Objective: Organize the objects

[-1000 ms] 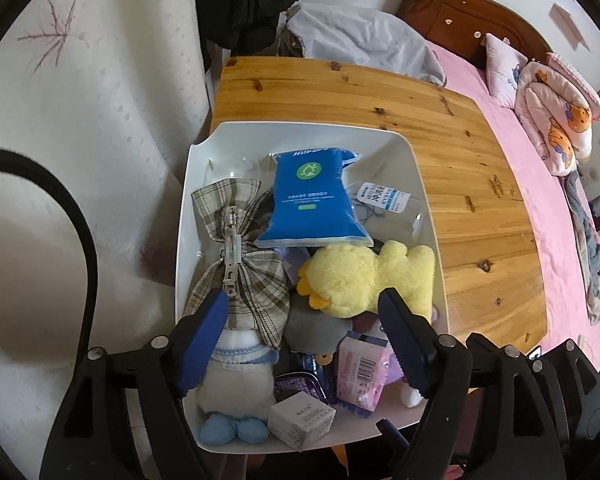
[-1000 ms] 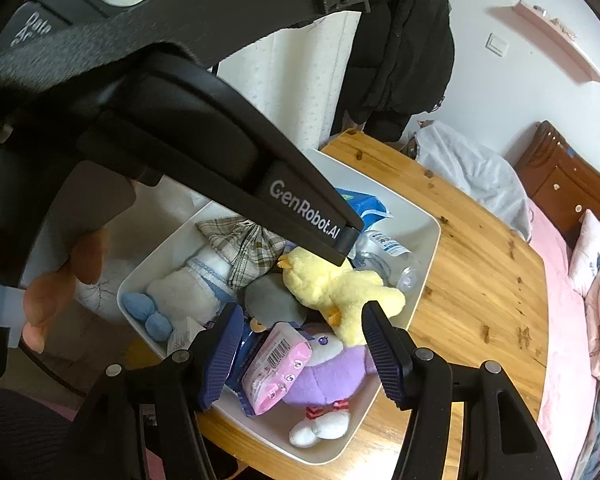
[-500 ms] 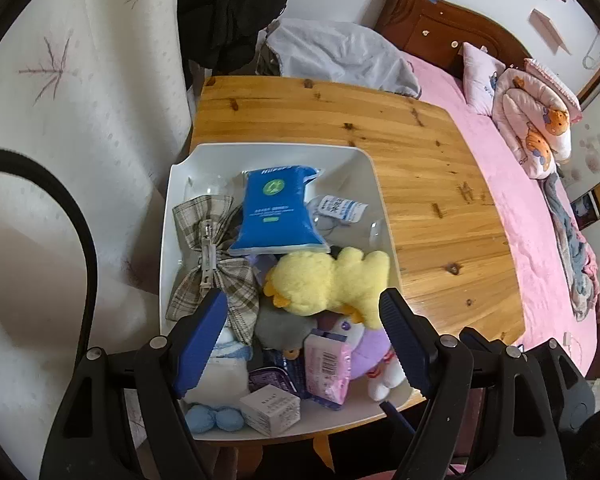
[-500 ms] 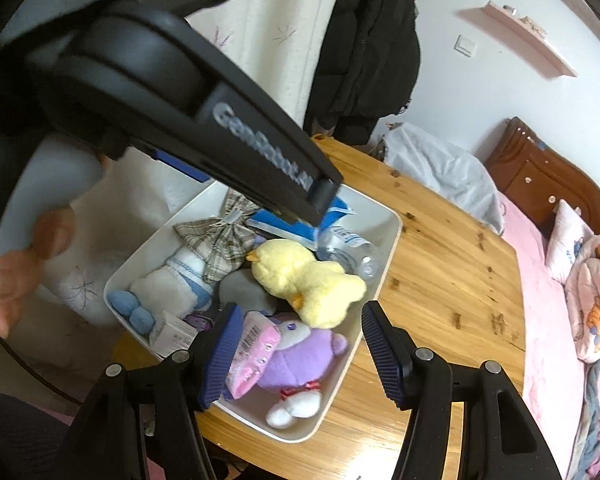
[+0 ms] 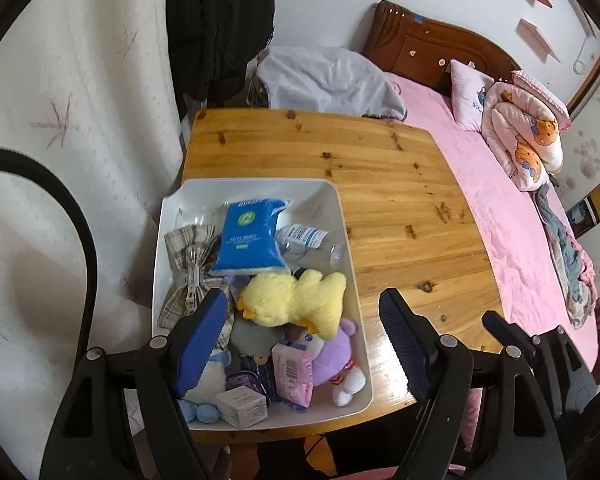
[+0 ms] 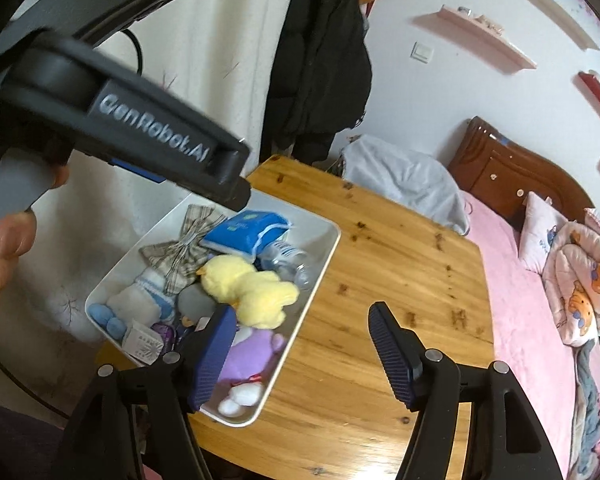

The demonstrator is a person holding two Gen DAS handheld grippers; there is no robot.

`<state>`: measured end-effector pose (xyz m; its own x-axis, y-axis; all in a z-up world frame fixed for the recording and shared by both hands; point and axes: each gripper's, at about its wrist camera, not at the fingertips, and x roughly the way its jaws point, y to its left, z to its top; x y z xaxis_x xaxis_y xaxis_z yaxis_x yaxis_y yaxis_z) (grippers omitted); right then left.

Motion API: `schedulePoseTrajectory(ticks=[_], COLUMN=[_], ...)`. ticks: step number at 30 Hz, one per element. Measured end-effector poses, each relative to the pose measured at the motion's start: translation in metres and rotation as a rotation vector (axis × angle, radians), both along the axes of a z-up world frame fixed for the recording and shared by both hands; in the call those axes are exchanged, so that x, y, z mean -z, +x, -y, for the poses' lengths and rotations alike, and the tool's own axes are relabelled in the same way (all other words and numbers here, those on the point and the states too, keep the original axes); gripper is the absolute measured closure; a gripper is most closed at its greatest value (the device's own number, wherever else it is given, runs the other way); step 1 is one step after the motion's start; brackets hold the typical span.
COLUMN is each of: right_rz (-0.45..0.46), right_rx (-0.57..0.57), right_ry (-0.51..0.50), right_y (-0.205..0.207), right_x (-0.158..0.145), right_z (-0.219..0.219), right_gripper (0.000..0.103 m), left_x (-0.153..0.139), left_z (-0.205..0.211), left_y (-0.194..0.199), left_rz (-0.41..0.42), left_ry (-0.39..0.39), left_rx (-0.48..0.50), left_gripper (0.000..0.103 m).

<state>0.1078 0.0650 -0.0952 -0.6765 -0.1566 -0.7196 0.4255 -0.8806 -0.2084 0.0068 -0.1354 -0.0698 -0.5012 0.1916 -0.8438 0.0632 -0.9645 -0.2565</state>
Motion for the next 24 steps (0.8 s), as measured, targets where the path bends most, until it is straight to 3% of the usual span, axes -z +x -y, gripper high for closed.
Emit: schedulePoseTrajectory(ticks=[13, 24], right_rz=[-0.047, 0.006], right_rx=[0.072, 0.175], right_ry=[-0.058, -0.173], right_y=[-0.014, -0.027], right_x=[-0.039, -0.057], right_z=[-0.068, -0.145], right_gripper=[0.027, 0.023], left_x=[-0.026, -0.037], left_z=[-0.053, -0.092], left_y=[0.001, 0.006], left_rz=[-0.067, -0.079], left_ry=[-0.056, -0.070], left_rx=[-0.011, -0.041], left_gripper=[0.022, 0.022])
